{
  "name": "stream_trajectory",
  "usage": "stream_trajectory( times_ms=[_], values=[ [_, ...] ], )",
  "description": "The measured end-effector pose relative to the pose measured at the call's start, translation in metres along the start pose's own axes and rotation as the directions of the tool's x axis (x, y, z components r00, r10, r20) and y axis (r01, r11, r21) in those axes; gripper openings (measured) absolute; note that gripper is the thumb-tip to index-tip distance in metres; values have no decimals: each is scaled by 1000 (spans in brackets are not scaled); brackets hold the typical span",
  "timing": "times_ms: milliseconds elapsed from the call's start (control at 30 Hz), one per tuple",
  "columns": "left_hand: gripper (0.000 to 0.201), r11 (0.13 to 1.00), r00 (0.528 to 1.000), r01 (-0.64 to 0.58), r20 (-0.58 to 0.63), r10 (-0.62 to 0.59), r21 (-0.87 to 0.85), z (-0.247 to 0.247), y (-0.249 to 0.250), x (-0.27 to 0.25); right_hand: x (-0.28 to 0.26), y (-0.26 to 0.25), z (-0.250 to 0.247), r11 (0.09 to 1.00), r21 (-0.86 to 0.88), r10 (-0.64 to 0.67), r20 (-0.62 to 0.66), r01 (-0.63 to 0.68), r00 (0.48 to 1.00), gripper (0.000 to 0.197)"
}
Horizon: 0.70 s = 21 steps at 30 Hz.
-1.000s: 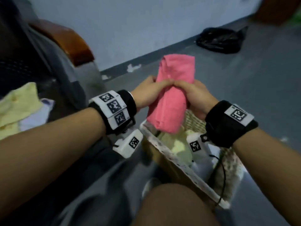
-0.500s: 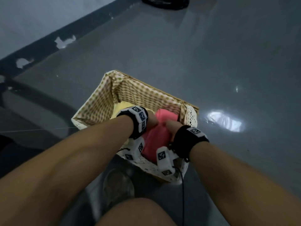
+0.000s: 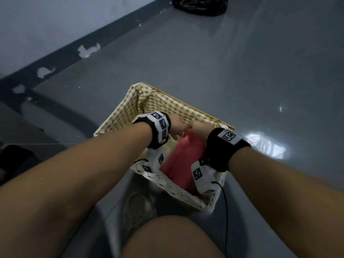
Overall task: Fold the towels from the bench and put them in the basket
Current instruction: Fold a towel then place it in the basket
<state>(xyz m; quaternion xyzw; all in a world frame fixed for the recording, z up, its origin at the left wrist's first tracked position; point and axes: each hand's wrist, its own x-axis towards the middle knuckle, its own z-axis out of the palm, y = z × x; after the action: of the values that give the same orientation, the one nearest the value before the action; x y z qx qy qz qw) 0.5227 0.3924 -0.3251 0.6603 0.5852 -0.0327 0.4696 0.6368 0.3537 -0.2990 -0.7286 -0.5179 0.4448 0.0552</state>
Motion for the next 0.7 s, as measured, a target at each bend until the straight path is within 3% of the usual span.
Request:
stream_trajectory(
  times_ms=[133,200,267,433,533,700],
  values=[
    [10,993,988,-99,-122,91,-58,-45,-2,-66,-36,-56,-1,987,68,-143,-19,144,989,26],
    [12,991,968,-133,-218,125,-22,-70,-14,-106,-59,-89,8,966,129,-230,15,226,973,29],
    [10,991,933,-129,-333,135,42,-96,-34,-151,-78,-123,22,939,86,-341,84,334,936,27],
    [25,991,807,18,-587,66,136,-145,-120,-266,-120,-217,84,795,10,-580,307,606,755,23],
    [27,982,726,136,-688,-7,133,-155,-186,-333,-142,-269,144,704,-34,-632,425,709,648,15],
    [28,945,642,327,-739,-203,24,-143,-293,-423,-180,-330,255,529,-97,-649,594,843,476,8]
  ],
)
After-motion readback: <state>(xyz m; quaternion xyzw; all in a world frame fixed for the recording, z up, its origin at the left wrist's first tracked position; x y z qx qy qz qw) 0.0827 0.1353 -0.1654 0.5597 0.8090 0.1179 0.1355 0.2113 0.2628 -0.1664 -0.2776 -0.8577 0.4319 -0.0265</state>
